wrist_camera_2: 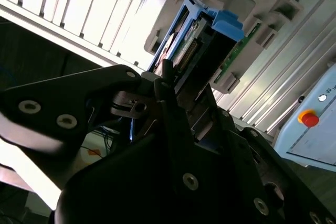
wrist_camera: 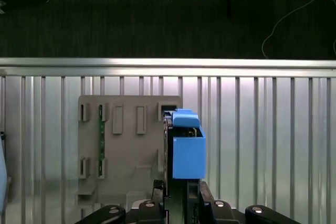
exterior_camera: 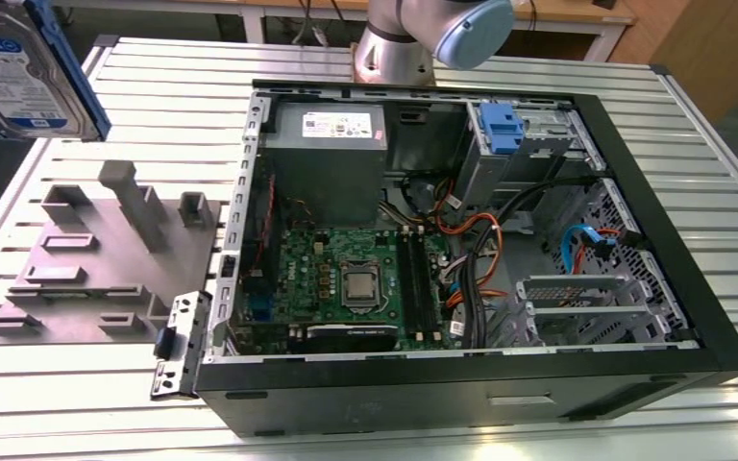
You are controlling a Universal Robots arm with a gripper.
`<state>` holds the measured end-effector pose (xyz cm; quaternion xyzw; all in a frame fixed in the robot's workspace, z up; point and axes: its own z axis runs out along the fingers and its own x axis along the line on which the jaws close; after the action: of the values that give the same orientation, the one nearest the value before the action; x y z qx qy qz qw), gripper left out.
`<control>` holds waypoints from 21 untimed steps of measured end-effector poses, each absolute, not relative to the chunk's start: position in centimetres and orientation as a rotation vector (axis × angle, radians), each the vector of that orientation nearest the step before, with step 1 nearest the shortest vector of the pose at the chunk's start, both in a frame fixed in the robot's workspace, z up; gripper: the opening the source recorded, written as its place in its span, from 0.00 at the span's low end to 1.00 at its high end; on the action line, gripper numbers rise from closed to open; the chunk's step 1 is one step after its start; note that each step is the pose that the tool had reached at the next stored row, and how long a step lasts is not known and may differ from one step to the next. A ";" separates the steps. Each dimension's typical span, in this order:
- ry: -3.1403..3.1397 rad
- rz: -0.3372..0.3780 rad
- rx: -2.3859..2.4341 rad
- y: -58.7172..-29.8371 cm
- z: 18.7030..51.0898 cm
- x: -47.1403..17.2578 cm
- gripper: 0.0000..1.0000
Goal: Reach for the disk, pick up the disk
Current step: 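Pick up the disk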
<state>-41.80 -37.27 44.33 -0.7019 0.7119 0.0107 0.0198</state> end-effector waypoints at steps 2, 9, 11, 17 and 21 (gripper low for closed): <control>2.209 0.033 -2.178 -37.3 44.7 -41.8 0.35; 2.209 0.033 -2.178 -37.3 45.7 -41.8 0.35; 2.209 0.033 -2.178 -37.3 45.9 -41.8 0.35; 2.209 0.033 -2.178 -37.3 46.0 -41.8 0.35; 2.209 0.033 -2.178 -37.3 46.0 -41.5 0.35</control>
<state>-41.45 -37.26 46.03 -0.7019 0.7119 0.0108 0.0197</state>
